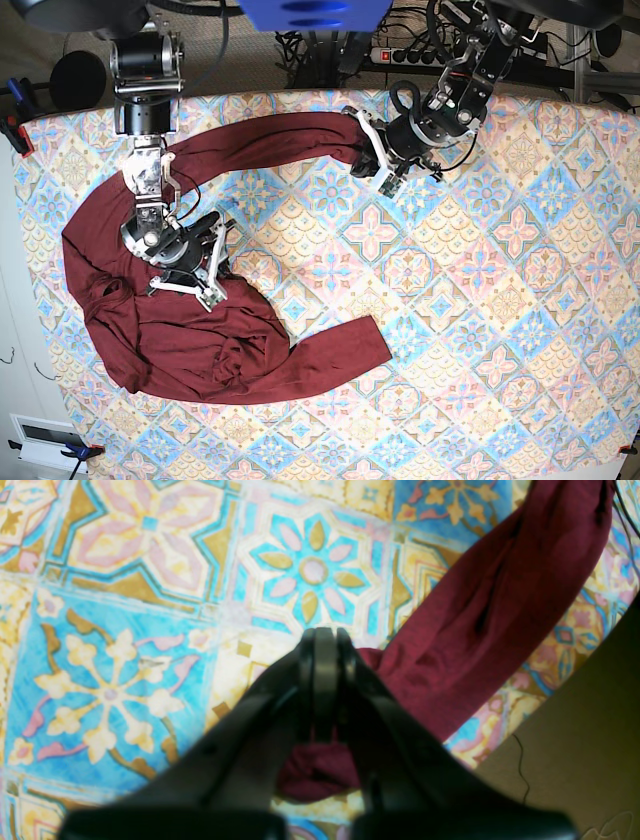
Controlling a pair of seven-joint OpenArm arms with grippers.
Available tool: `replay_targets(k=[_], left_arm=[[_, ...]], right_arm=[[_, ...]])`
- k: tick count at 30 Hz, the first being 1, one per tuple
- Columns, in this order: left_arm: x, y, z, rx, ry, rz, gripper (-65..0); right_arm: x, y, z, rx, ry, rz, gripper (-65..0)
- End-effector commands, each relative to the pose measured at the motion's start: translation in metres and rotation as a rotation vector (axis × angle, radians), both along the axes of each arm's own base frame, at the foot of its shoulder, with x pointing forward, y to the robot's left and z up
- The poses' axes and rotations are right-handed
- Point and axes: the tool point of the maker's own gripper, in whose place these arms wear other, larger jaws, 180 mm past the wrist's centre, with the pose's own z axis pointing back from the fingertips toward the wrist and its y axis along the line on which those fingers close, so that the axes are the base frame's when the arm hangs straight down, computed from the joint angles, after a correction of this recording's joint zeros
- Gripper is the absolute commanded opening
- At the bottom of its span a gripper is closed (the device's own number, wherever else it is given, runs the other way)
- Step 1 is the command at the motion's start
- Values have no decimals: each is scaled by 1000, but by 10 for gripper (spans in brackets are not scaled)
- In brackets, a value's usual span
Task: Layout the t-shirt on the table in an organized manner, then fold the t-shirt properly
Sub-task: 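Lay the sleeve down and adjust the shirt body with the right gripper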
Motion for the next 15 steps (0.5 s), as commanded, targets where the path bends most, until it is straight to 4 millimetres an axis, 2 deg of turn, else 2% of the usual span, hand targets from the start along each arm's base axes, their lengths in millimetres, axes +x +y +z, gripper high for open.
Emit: replay_targets(k=[1, 4, 9, 12, 15], left_arm=[[7, -2, 11, -26, -39, 2, -650], [8, -2, 12, -26, -42, 2, -650], [9, -2, 12, -26, -43, 2, -650], [9, -2, 12, -26, -43, 2, -650], [9, -2, 12, -26, -43, 2, -650]], right_arm=[[12, -1, 15, 12, -49, -1, -459], [9, 1, 5, 25, -29, 2, -459], [-2, 1, -27, 62, 44, -6, -459], [13, 3, -24, 99, 21, -6, -460], [15, 3, -31, 118, 35, -13, -460]])
